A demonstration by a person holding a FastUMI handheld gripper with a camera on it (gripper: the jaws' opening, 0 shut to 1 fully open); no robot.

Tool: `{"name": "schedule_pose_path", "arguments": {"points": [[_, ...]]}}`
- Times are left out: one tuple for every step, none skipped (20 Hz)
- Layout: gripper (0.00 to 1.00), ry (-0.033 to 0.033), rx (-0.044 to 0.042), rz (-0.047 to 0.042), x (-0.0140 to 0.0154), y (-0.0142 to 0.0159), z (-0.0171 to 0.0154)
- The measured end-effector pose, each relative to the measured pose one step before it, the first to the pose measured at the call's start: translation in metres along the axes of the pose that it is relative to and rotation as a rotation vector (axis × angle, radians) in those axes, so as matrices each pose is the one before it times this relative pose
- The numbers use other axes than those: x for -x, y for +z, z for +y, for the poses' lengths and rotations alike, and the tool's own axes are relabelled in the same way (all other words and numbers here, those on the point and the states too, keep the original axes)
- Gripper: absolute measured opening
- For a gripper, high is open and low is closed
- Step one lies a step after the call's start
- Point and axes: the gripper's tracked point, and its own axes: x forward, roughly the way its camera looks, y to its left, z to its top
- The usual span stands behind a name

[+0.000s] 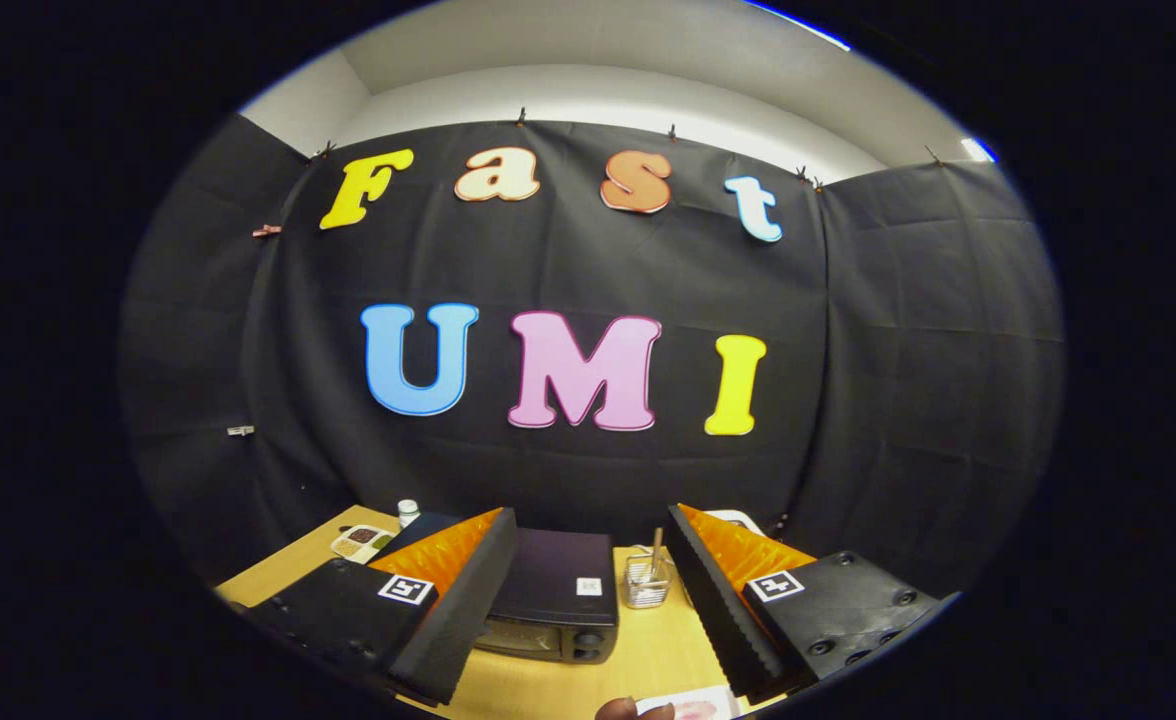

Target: Open the toaster oven, put the food inside, and close the toaster oven door.

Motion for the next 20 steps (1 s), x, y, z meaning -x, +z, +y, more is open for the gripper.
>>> {"name": "schedule_pose_path", "arguments": {"points": [[0.98,0.01758,-0.01658,0.03908,-0.00601,-0.01643,0.017],[0.98,0.01438,-0.02183,0.04186,-0.00709,-0.01688,0.01579],[0.98,0.01105,-0.02364,0.04327,-0.0066,-0.01881,0.01492],[0.98,0.00878,-0.02093,0.04296,-0.00845,-0.01834,0.0143],[0.98,0.00572,-0.01503,0.03751,-0.00879,-0.018,0.01203],[0.98,0.00212,-0.00537,0.03916,-0.01005,-0.01774,0.01111],[0.98,-0.00476,0.00346,0.0288,-0.01046,-0.01431,0.00734],[0.98,-0.00496,0.00332,0.02938,-0.01054,-0.01272,0.00584],[0.98,-0.00564,-0.00129,0.02564,-0.01015,-0.01193,0.00525],[0.98,-0.0073,-0.00502,0.03032,-0.01028,-0.01116,0.00473],[0.98,-0.00766,-0.00574,0.02577,-0.00991,-0.00975,0.00298],[0.98,-0.00885,-0.00595,0.02587,-0.00901,-0.0081,0.00249],[0.98,-0.0101,-0.00223,0.01984,-0.00776,-0.00603,0.0015],[0.99,-0.01172,0.00019,0.01853,-0.00752,-0.00652,0.00088],[0.99,-0.00996,-0.00175,0.01724,-0.00583,-0.00469,0.00023],[0.98,-0.01456,-0.00203,0.01721,-0.006,-0.00421,-0.00088],[0.98,-0.0112,-0.00512,0.01948,-0.0052,-0.00445,-0.00103],[0.98,-0.01042,0.00298,-0.0092,-0.00421,0.00252,-0.00134],[0.99,-0.01428,-0.00012,0.00997,-0.00435,-0.00238,-0.00196],[0.99,-0.00411,0.00155,-0.0103,0.0018,0.00297,0.002]]}}
